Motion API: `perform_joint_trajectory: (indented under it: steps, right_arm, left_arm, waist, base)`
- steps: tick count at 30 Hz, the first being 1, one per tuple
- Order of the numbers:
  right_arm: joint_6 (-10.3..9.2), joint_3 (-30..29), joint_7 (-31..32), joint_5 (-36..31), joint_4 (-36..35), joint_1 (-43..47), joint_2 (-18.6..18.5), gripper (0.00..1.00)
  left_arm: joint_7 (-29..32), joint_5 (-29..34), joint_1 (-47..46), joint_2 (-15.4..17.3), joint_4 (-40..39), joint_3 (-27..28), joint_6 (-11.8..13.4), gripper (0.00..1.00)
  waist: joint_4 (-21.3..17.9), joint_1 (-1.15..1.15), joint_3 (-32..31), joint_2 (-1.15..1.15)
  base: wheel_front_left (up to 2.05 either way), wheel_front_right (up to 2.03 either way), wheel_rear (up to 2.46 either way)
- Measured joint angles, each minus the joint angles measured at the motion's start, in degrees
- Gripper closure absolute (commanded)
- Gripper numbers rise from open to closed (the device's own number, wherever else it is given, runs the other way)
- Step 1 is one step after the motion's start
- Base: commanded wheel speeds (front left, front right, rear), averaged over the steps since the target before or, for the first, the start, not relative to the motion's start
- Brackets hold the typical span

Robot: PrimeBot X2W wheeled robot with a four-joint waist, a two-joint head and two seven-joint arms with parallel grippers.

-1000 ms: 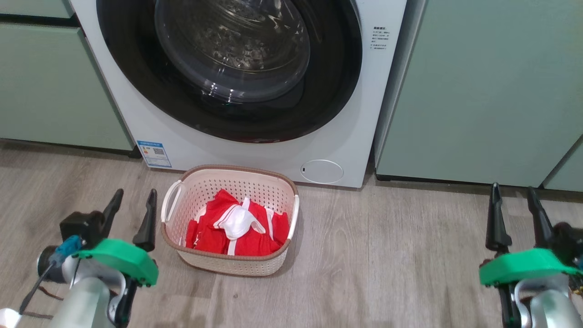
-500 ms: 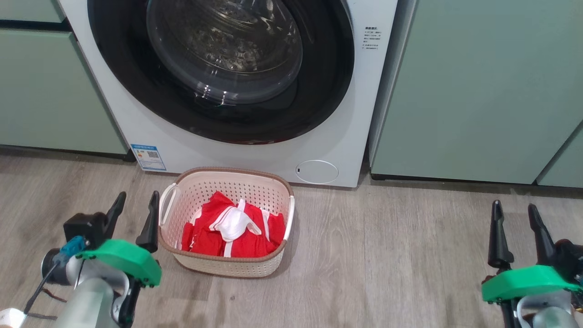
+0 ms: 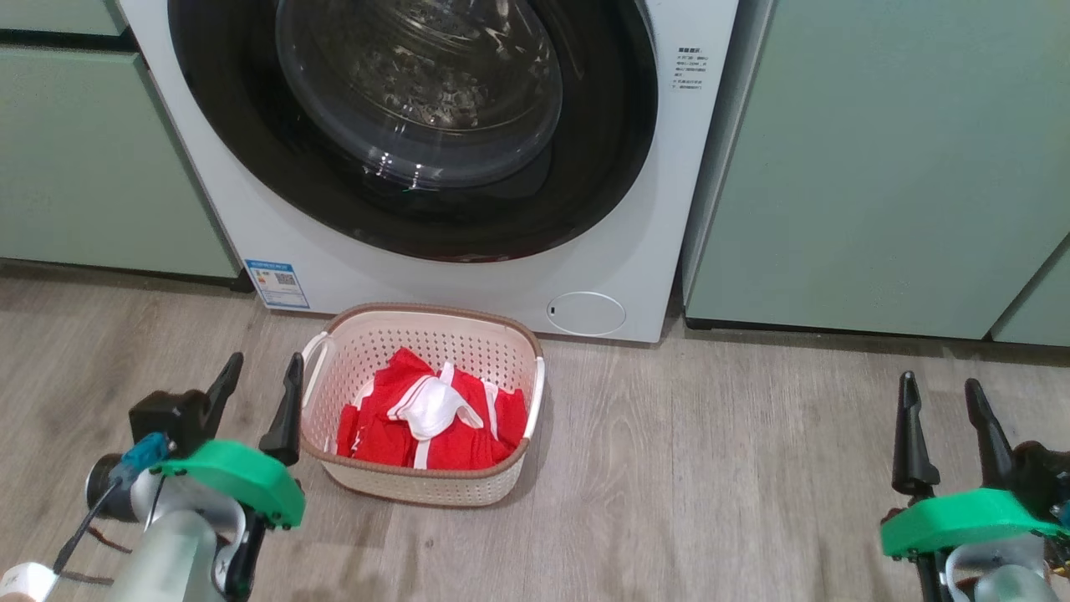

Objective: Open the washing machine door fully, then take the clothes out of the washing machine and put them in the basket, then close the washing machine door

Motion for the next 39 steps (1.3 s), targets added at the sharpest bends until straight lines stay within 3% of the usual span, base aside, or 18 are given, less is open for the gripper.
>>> perform_joint_trajectory:
  steps: [7, 8, 16, 39]
  right_arm:
    - [0.0, 0.2, 0.0, 0.0, 0.4, 0.0, 0.0, 0.0]
    - [0.0, 0.3, 0.0, 0.0, 0.4, 0.0, 0.0, 1.0]
    - [0.0, 0.4, 0.4, 0.3, 6.8, 3.7, 1.1, 1.0]
    - [0.0, 0.4, 4.1, 15.7, 5.3, 3.8, 1.1, 1.0]
  left_arm:
    - [0.0, -0.5, -0.5, 0.0, 0.8, -0.1, 0.0, 0.0]
    - [0.0, -0.9, -0.6, 0.0, 0.9, -0.3, 0.0, 1.0]
    - [0.4, -1.6, 7.7, -2.4, 5.9, -0.9, 0.0, 1.0]
    - [4.4, -15.0, 7.7, -3.7, 1.6, 1.1, 0.0, 1.0]
  waist:
    - [0.0, 0.0, 0.1, 0.0]
    - [0.1, 0.0, 0.0, 0.0]
    - [0.0, 0.0, 0.1, 0.0]
    - [-0.8, 0.0, 0.7, 0.0]
  base:
    - [0.0, 0.0, 0.0]
    - [0.0, 0.0, 0.0]
    - [0.0, 0.0, 0.0]
    - [0.0, 0.0, 0.0]
